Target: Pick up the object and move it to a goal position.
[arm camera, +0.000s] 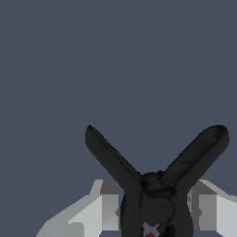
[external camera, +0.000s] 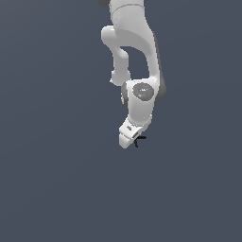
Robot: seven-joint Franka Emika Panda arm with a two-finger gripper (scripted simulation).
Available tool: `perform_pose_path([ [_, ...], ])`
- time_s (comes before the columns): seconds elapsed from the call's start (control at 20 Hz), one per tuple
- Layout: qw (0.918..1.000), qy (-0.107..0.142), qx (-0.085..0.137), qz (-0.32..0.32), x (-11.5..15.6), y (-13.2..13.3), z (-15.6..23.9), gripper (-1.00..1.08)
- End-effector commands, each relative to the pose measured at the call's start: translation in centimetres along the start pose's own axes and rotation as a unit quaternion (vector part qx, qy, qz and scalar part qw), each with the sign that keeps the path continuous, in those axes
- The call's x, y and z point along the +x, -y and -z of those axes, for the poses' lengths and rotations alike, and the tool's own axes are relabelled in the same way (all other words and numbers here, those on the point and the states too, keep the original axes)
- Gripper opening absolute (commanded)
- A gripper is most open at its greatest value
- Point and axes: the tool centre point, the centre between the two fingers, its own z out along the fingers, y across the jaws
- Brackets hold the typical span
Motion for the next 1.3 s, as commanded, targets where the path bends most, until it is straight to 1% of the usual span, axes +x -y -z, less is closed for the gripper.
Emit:
perform_pose_path([
  [0.0, 1.0000, 0.000, 0.000, 0.000, 0.2, -1.4, 2.0, -1.00],
  [0.4, 1.0000, -0.001, 0.000, 0.000, 1.1, -6.4, 8.7, -1.00],
  [0.7, 1.0000, -0.001, 0.000, 0.000, 1.7, -9.6, 13.0, -1.00],
  [0.95, 1.0000, 0.000, 0.000, 0.000, 2.1, -11.7, 15.7, -1.00],
  [1.25, 1.0000, 0.000, 0.000, 0.000, 2.5, -13.3, 17.8, -1.00],
])
